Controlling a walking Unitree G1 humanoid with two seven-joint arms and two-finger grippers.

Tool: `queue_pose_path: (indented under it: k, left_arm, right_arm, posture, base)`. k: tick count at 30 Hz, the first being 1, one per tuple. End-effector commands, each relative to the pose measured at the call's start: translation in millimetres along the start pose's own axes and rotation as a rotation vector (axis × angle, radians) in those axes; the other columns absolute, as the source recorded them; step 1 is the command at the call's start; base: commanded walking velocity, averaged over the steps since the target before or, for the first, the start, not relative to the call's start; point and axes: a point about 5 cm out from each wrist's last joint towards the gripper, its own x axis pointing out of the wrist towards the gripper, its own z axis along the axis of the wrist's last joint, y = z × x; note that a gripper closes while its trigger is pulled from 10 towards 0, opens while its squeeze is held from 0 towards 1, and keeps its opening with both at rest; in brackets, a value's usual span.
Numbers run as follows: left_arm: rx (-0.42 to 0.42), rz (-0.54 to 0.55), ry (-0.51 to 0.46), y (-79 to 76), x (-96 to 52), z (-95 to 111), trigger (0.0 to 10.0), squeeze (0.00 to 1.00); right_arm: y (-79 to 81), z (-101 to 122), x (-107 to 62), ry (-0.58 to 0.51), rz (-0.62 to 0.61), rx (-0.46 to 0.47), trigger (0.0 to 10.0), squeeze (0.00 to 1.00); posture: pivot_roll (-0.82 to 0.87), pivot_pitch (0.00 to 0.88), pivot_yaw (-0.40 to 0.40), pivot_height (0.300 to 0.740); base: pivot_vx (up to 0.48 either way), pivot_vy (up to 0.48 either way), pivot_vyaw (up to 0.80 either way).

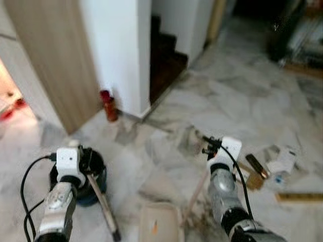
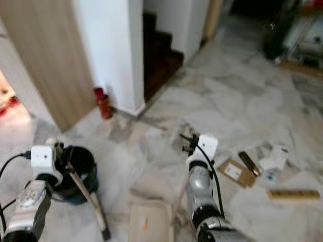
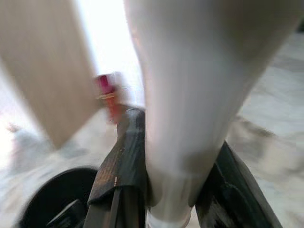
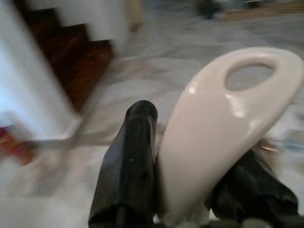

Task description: Sweep floor

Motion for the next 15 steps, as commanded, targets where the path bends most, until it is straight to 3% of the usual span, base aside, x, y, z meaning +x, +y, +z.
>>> queue_pose_path:
  k: [1,15]
  left_arm:
    - [-0.024,0.001,-0.002,-3.6,-1.4,-4.2,10.0,0.00]
    - [-0.062,-0.015,-0.004,-17.3,0.1,-7.9,10.0,0.00]
  right_arm:
    - [2.4,11.0,2.6,-0.068,0.017,-0.012,10.0,0.00]
    - [-11.0,13.2,2.1,-0.095,-0.009,-0.034,10.0,0.00]
  posture:
    - [0.16,0.000,0.004,0.740]
    - [0.11,0.000,-0.019,0.740]
  base:
    - [0.000,0.000,-0.76]
    - [0.000,0.000,0.00]
